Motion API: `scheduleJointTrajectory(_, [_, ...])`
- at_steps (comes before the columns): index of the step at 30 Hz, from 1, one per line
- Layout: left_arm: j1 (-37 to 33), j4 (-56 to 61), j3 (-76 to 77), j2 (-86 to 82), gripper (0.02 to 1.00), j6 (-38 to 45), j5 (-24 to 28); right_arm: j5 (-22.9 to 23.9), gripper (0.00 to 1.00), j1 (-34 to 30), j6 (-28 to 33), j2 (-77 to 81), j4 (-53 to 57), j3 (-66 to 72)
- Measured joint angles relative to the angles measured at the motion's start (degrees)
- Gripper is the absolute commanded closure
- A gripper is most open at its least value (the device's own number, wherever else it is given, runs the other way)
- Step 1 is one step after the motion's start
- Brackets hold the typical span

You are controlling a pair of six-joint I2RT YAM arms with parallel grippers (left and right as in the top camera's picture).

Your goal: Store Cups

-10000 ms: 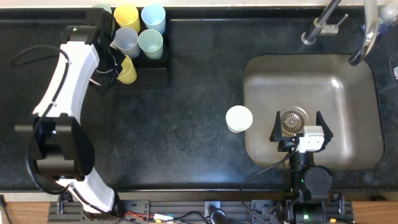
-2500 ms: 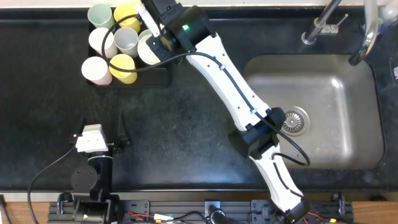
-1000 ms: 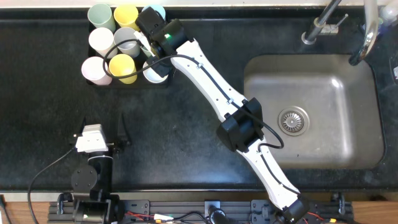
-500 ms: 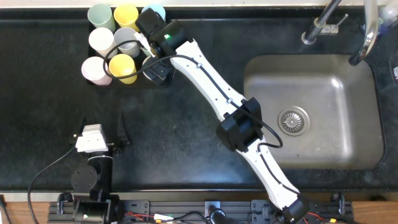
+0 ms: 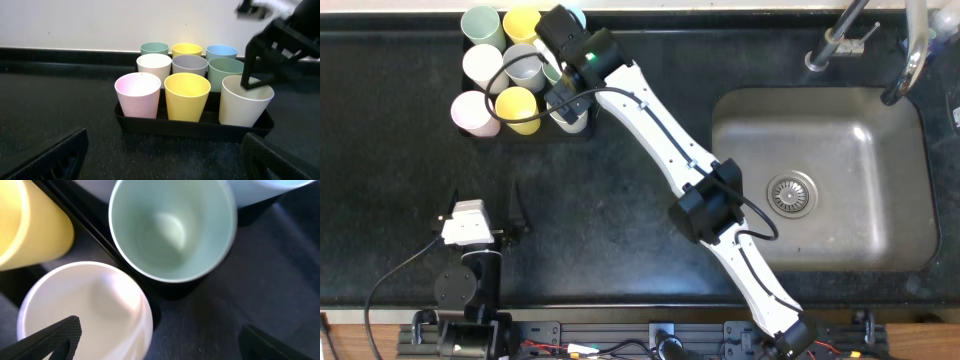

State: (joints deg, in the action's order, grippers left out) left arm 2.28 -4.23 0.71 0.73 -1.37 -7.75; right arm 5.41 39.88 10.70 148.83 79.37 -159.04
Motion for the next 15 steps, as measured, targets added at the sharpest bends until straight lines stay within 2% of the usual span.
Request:
scheduleJointTrajectory(4, [0.0,0.0,0.0,0.0,0.02,0.0,0.0,-0.1,0.005,-1.5,-1.7,-4.0,1.4,-1.5])
scheduleJointTrajectory(8, [0.0,0.0,0.0,0.0,0.02,0.0,0.0,-0.1,0.005,-6.7,-3.2,-12.3,3.6,-1.8])
scheduleJointTrajectory(15, [0.0,0.0,0.0,0.0,0.02,0.0,0.0,1.0,0.003,-26.9,-6.3,-30.0,13.8,-1.9])
